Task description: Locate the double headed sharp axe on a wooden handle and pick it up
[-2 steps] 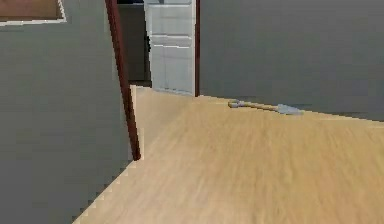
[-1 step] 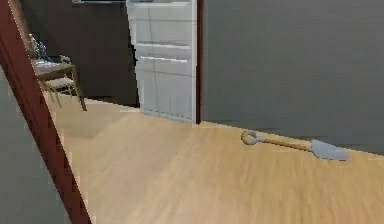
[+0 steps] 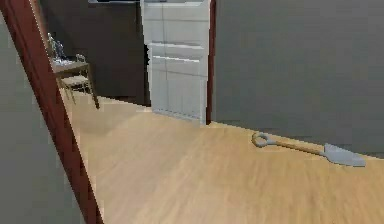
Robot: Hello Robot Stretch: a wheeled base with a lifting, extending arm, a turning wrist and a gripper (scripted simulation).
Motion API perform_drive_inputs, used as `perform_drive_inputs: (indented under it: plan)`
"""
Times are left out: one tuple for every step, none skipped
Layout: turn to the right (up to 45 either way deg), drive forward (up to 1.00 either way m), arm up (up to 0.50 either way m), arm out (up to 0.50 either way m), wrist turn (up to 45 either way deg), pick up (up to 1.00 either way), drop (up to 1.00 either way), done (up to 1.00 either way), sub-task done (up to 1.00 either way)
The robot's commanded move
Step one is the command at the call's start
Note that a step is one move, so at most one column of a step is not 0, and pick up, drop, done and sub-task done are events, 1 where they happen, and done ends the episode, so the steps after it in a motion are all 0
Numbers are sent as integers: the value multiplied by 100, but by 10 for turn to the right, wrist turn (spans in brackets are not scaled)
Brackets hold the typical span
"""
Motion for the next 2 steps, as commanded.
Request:
perform_drive_inputs:
  plan:
    - [0,75,0,0,0,0,0,0,0]
    - [-180,0,0,0,0,0,0,0,0]
